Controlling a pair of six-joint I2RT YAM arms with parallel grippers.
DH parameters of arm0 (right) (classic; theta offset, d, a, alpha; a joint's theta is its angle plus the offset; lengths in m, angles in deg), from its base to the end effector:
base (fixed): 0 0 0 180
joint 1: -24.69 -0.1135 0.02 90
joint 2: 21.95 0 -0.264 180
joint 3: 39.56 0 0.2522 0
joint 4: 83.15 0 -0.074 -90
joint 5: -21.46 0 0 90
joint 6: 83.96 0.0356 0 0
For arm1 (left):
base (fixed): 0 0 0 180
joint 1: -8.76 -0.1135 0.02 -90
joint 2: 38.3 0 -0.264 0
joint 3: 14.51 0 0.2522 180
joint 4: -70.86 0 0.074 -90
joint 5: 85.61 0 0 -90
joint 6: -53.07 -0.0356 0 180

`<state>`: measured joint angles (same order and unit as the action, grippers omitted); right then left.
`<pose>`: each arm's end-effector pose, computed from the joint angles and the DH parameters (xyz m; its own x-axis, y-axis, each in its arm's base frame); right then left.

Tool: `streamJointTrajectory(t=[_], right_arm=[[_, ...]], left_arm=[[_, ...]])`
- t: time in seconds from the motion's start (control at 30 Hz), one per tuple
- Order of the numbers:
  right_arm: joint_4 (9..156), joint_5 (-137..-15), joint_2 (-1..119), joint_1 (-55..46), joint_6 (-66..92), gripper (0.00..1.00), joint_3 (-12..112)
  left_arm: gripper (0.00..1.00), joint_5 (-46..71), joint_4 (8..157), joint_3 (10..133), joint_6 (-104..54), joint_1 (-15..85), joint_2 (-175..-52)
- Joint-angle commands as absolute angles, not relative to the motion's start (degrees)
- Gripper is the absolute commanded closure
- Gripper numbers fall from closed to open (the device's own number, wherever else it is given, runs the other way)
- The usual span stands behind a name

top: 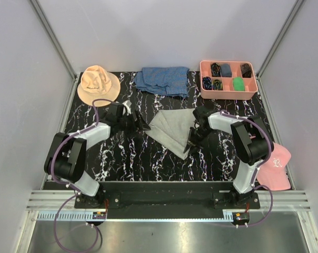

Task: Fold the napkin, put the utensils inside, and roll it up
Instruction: Roll the napkin with the utensil

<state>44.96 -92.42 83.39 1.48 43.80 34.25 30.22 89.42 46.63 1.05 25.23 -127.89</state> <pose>0.2857 0.1382 0.1304 -0.9686 0.1939 0.1557 0.2405 0.8897 0.3881 0.2950 -0.1034 0.1798 -0.8853 -0.3159 -0.3413 -0.0060 0.7416 -0.6708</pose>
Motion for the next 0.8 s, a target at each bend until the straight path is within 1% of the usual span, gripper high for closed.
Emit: streamJointTrajectory(t=[0.0,0.2,0.77], right_arm=[[43.2,-89.8,87.5,3.0,38.5,0.72,36.7],[42.0,-91.8,88.1,3.4,37.2,0.71,37.2],[41.3,-94.5,82.7,3.5,37.6,0.71,32.1]], left_arm=[[0.18,32.3,87.9,46.1,-0.4,24.9,-129.0],[0.19,32.4,86.2,47.6,0.5,24.8,-132.7],[0.23,33.4,78.7,51.6,2.5,25.9,-140.2]])
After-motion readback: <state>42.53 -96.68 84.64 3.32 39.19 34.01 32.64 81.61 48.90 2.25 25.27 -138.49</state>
